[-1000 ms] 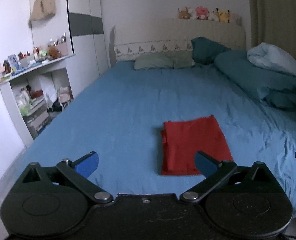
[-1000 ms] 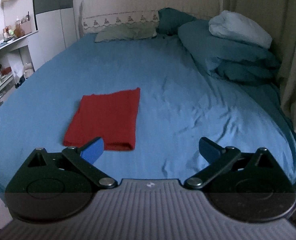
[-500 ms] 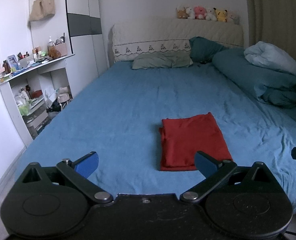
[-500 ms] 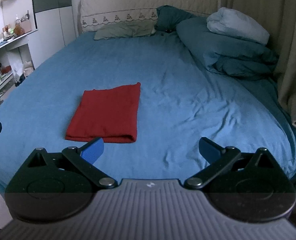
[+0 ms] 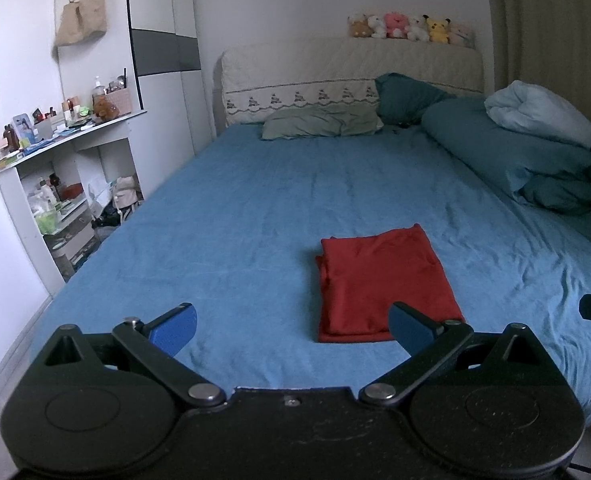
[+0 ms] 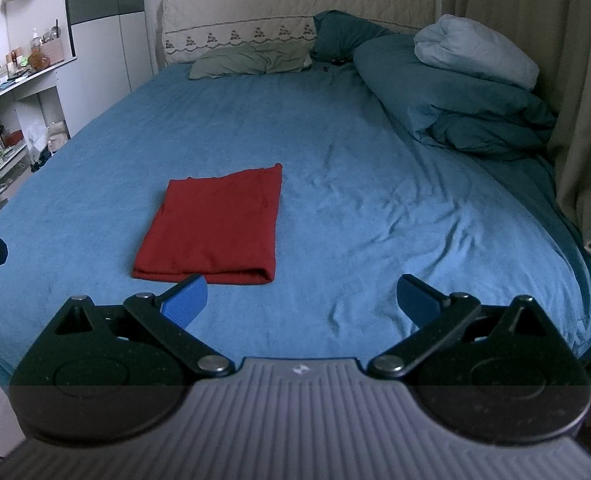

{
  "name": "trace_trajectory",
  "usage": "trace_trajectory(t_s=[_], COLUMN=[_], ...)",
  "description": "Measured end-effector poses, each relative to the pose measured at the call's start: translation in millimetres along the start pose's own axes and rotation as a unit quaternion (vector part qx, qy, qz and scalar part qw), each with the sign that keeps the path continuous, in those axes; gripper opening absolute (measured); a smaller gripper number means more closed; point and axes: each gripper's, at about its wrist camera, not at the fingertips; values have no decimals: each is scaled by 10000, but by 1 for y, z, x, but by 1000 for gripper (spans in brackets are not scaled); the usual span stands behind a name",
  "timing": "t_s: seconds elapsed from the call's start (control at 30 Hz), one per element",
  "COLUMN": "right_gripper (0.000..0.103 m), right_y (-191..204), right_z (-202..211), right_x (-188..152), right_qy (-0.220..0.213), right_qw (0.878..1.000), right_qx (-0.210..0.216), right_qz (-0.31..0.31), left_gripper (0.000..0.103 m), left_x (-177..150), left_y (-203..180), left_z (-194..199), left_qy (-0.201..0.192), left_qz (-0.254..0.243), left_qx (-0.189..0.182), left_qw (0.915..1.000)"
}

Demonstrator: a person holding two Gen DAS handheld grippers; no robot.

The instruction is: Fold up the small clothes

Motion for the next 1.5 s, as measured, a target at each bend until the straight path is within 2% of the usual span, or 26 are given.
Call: trace_trajectory(t_s=[0.37,1.5], right_gripper=[103,103], right_y=[-1,3], right_z=[-1,-3], right_x=[0,-2], right_qy=[14,43], right_qw=[10000,10000], right_qx=[2,9], right_qz=[6,24], left_gripper=[103,103], left_x=[0,1], left_y=[10,10], left_z=[-1,-3], left_qy=[-14,-16], left_qz=[-38,-42], left_qx=[-75,-114], left_qw=[10000,9999])
Point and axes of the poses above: each gripper's, at about its wrist camera, not at the fingertips, and z roughly against the way its jaws point, y to its left, x to its top, and after that the axes turned 13 degrees about -y, right-handed
